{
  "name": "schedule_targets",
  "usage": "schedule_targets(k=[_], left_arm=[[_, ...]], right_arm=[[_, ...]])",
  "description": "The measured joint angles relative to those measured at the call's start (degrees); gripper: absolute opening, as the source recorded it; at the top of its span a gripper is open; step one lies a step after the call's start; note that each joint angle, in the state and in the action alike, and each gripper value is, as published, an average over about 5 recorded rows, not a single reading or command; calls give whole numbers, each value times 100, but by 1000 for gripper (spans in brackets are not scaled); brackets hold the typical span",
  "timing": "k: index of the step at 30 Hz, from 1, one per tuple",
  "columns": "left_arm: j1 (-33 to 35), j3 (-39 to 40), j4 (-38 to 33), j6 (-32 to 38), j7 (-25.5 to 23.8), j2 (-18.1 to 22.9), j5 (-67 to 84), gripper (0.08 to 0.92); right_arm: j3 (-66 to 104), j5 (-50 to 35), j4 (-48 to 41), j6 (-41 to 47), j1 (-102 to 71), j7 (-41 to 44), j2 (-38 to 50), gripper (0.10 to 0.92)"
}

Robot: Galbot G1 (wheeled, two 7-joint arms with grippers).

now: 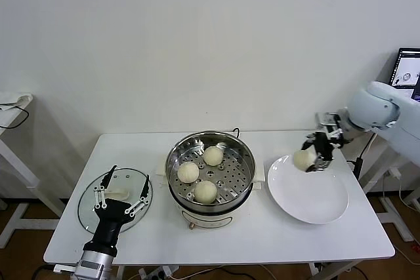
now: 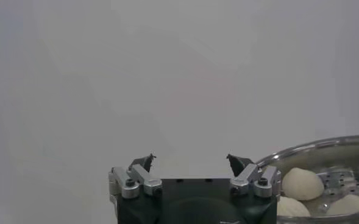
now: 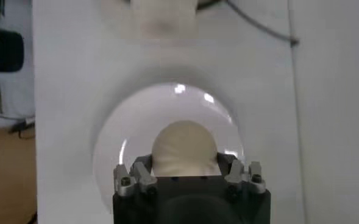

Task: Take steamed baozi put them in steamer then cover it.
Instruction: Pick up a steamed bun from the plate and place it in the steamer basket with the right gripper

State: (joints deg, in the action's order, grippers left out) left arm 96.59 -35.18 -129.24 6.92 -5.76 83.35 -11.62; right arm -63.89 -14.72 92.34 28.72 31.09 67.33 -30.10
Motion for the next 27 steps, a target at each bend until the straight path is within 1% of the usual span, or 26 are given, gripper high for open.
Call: schedule_targets(k=[6, 13, 21, 27], left_arm=[[-12, -45, -38, 6, -10, -8, 66, 823], [-20, -127, -40, 14, -23, 2, 159, 823], [-39, -227, -67, 13, -30, 15, 239, 823], [-63, -262, -21, 12, -37, 12, 267, 823]], right_arm=[[-602, -704, 279, 572, 758, -192, -577, 696], [-916, -1190, 233, 962, 1126, -332, -1488, 700], [-1046, -1230, -110, 1122, 1090, -344, -2380, 704], [-1068, -1034, -366, 1164, 833, -316, -2699, 699]])
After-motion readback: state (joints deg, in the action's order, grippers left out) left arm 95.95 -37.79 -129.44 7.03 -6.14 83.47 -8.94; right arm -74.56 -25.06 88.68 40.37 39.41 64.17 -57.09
